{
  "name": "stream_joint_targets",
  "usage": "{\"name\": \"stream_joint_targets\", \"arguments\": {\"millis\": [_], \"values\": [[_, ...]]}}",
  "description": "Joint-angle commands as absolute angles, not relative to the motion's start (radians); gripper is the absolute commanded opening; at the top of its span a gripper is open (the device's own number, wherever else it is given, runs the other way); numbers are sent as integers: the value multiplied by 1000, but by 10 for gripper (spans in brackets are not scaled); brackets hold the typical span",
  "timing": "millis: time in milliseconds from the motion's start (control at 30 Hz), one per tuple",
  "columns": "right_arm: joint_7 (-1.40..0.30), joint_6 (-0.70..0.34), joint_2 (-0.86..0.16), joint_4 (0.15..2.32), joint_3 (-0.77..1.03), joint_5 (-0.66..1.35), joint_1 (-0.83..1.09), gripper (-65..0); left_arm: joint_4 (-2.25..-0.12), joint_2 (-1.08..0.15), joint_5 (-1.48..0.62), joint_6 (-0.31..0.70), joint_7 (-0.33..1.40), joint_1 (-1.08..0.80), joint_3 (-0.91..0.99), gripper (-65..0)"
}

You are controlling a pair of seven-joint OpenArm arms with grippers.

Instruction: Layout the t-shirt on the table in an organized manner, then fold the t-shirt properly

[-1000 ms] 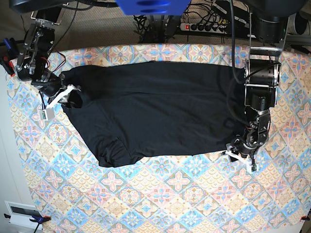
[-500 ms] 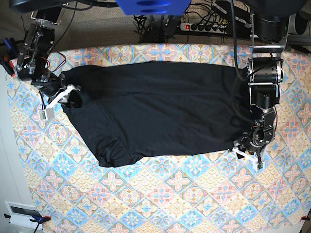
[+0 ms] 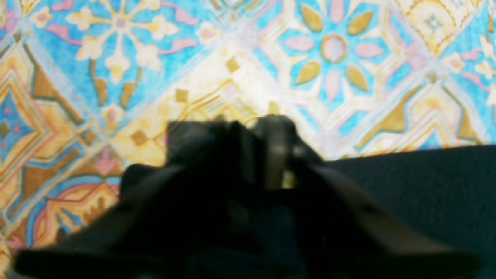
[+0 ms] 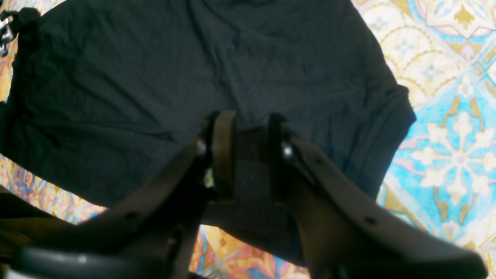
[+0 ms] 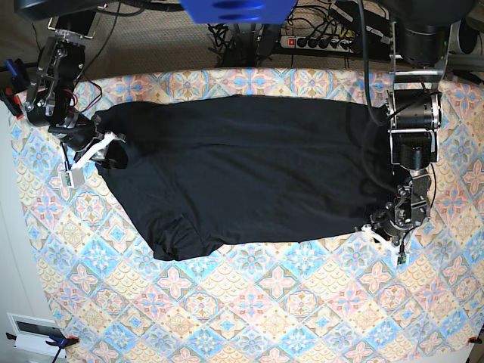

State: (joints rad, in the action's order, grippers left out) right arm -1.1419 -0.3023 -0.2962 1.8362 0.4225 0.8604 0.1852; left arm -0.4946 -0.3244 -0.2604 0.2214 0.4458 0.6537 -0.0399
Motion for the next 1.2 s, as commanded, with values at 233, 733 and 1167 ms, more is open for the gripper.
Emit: {"name": "stream_joint_targets", "arguments": {"millis": [233, 733, 1167], "values": [[-1122, -305, -309, 1851, 429, 875, 176, -511, -677, -343, -272, 239, 499, 659, -31, -650], [-1122, -305, -309, 1851, 427, 874, 142, -511, -792, -394, -272, 237, 498, 638, 124, -650], [-1112, -305, -381, 1633, 236, 782, -120, -493, -792, -420, -272, 237, 501, 638, 213, -650]]}}
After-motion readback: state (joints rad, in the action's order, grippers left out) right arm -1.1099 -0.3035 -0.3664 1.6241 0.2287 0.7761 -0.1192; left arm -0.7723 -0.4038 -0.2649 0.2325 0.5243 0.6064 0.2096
